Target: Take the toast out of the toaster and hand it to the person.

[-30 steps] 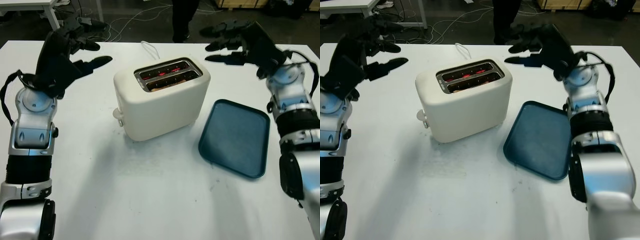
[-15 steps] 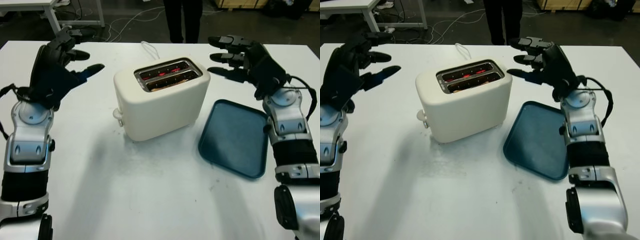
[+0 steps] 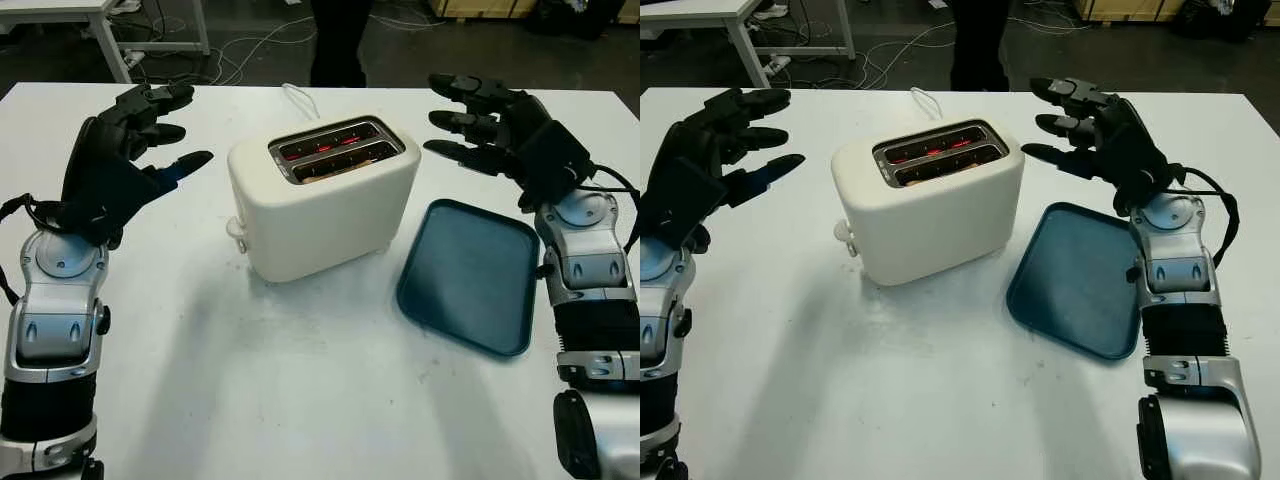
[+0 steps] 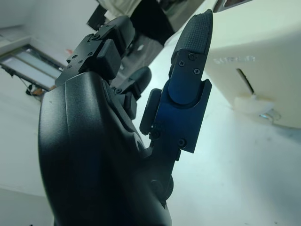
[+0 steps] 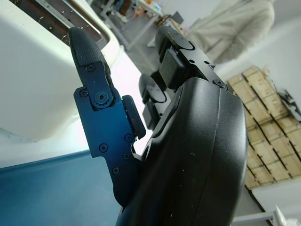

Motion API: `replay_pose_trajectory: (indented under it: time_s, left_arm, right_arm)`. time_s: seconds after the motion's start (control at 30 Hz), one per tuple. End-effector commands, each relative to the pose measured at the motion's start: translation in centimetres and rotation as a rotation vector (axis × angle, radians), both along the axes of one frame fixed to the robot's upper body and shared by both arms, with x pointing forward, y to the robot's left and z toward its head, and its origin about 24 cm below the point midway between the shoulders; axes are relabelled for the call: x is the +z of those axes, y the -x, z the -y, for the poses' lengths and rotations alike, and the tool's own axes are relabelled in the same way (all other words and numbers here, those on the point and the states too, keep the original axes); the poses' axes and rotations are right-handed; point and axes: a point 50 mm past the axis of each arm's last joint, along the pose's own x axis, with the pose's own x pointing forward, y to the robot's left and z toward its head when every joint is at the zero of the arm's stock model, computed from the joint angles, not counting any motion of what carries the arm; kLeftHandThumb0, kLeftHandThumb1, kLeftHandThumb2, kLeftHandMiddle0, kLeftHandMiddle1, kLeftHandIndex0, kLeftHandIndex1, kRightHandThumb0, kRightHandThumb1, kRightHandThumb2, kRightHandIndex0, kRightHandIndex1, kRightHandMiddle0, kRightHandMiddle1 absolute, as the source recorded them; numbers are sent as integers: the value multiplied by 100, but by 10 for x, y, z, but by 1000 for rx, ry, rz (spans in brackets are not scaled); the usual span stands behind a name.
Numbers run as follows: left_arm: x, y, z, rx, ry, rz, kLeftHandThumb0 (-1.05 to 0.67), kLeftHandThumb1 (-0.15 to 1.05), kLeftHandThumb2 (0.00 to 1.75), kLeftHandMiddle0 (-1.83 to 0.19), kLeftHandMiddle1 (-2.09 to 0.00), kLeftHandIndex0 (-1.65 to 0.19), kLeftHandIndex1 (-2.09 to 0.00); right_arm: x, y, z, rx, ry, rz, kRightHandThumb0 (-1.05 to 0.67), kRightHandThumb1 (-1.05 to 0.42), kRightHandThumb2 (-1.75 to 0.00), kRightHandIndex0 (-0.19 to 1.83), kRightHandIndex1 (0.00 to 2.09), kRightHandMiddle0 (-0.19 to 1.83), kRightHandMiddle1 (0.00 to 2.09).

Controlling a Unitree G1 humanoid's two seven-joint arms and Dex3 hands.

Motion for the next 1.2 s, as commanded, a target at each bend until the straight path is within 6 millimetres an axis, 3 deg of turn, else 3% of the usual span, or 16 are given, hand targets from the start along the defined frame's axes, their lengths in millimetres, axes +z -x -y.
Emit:
replay_pose_trajectory:
  time_s: [0.0,0.83,1.17]
  left_arm:
    - [0,2,-1,9,-6,0,-68,92,10,-34,-70,-45,-28]
    - [2,3,-2,21,-9,5,-63,92,14,-32,-62,-46,-16]
    - [3,4,-4,29,-18,5,-62,92,14,-33,-63,-47,-14]
  right_arm:
    - [-5,2,-1,2,-38,-20,-52,-84,0,49,7,47,0]
    - [-13,5,-7,10,-95,-87,-59,-82,0,48,5,44,1]
    - [-13,5,-6,17,-96,-96,-53,-82,0,46,4,42,0]
